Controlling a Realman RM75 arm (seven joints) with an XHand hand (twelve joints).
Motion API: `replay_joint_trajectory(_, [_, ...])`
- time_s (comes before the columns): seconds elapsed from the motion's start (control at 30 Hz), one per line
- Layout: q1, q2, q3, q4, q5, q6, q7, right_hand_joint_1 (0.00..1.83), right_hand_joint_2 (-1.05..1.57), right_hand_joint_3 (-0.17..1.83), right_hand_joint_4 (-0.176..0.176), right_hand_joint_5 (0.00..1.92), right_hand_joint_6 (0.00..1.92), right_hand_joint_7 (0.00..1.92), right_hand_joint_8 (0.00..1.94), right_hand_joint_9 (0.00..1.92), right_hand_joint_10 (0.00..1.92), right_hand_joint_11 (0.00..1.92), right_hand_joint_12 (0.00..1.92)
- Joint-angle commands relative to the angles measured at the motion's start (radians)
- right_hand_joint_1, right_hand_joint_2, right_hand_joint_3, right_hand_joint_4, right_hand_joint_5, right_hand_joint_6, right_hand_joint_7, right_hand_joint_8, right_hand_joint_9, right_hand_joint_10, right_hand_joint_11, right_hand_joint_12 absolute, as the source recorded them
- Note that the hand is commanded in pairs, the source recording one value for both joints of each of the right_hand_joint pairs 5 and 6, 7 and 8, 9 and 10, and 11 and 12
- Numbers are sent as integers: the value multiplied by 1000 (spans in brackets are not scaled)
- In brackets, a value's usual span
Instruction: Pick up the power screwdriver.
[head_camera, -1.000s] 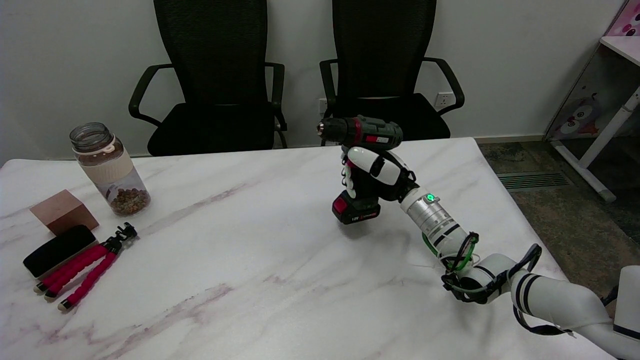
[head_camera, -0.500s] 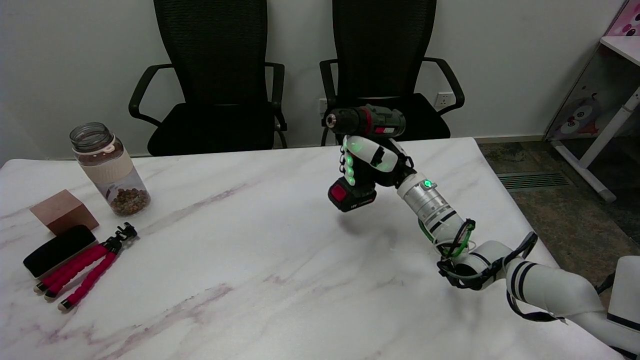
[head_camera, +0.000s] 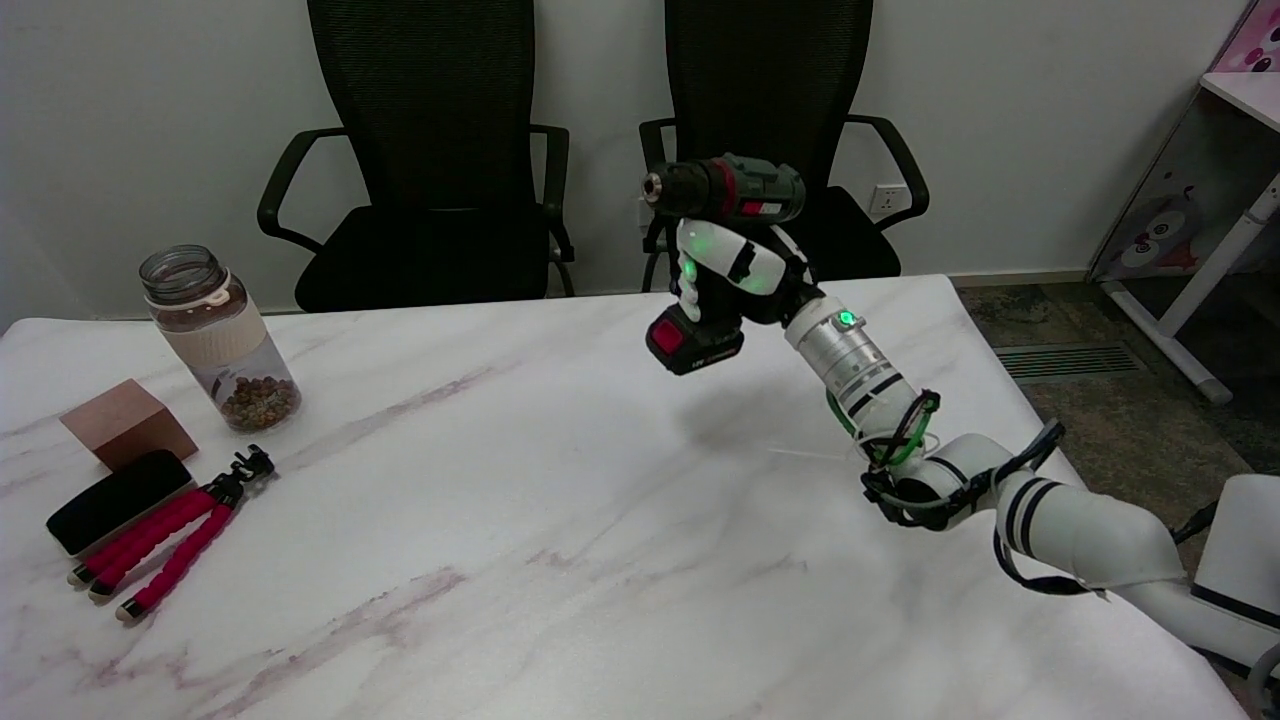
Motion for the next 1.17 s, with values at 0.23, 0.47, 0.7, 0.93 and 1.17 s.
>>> replay_joint_trajectory(0.23, [158,-2,23,-19,5,78,-70,924,525,681,176,1920,1920,1920,1920,1920,1920,1920,1920])
replay_joint_trajectory(0.47, [172,-5,23,-34,5,112,-74,921,535,692,176,1920,1920,1920,1920,1920,1920,1920,1920])
replay_joint_trajectory(0.7, [170,-5,23,-70,7,147,-139,908,527,719,176,1913,1913,1913,1913,1920,1920,1920,1920])
replay_joint_trajectory(0.93, [144,-5,23,-116,7,170,-148,904,526,721,176,1911,1911,1911,1911,1920,1920,1920,1920])
replay_joint_trajectory(1.17, [133,-5,23,-126,10,179,-148,895,524,710,176,1908,1908,1908,1908,1920,1920,1920,1920])
